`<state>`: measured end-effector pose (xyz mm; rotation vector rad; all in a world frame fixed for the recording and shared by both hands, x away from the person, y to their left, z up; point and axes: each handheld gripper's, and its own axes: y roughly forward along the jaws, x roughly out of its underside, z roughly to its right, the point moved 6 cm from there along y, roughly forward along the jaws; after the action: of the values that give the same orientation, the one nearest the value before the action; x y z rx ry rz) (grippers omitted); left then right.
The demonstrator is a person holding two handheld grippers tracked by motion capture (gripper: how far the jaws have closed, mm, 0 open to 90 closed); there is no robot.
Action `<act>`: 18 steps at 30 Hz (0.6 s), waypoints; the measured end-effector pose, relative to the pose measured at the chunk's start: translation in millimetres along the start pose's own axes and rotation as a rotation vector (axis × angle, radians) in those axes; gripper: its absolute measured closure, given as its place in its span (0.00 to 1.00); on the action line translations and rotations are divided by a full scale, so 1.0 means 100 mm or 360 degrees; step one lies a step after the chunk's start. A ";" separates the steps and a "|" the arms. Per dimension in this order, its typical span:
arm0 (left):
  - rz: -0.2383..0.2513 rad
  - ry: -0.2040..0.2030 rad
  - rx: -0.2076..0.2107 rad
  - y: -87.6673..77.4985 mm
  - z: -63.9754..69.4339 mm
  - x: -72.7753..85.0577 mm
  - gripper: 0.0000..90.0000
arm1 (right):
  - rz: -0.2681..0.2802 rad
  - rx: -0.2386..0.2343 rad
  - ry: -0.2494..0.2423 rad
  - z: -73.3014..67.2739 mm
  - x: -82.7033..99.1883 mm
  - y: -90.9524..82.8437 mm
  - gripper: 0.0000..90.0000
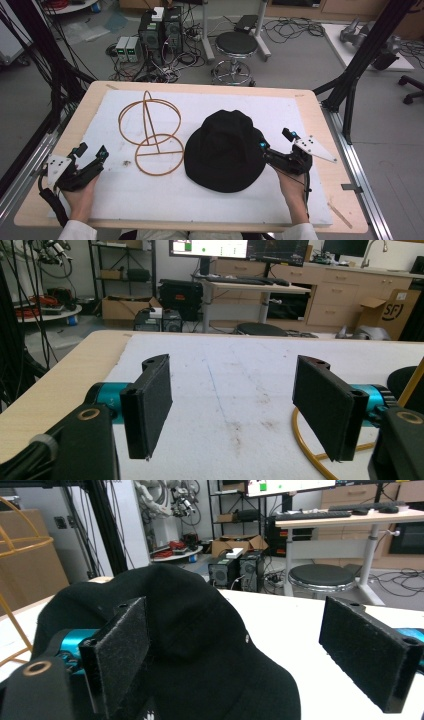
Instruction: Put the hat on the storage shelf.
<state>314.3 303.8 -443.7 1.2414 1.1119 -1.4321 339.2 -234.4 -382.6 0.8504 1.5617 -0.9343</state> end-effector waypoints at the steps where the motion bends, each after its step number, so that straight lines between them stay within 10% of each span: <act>1: -0.0003 0.0001 -0.0002 0.00 0.00 0.00 0.36 | -0.0003 -0.0009 0.0002 -0.01 -0.01 0.01 0.14; 18: -0.0003 0.0004 0.0008 0.01 0.02 0.00 0.36 | -0.0075 -0.0141 -0.0037 -0.15 -0.03 0.16 0.14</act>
<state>315.1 301.7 -444.1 1.2465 1.1118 -1.4359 347.8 -213.8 -379.7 0.7405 1.5972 -0.8986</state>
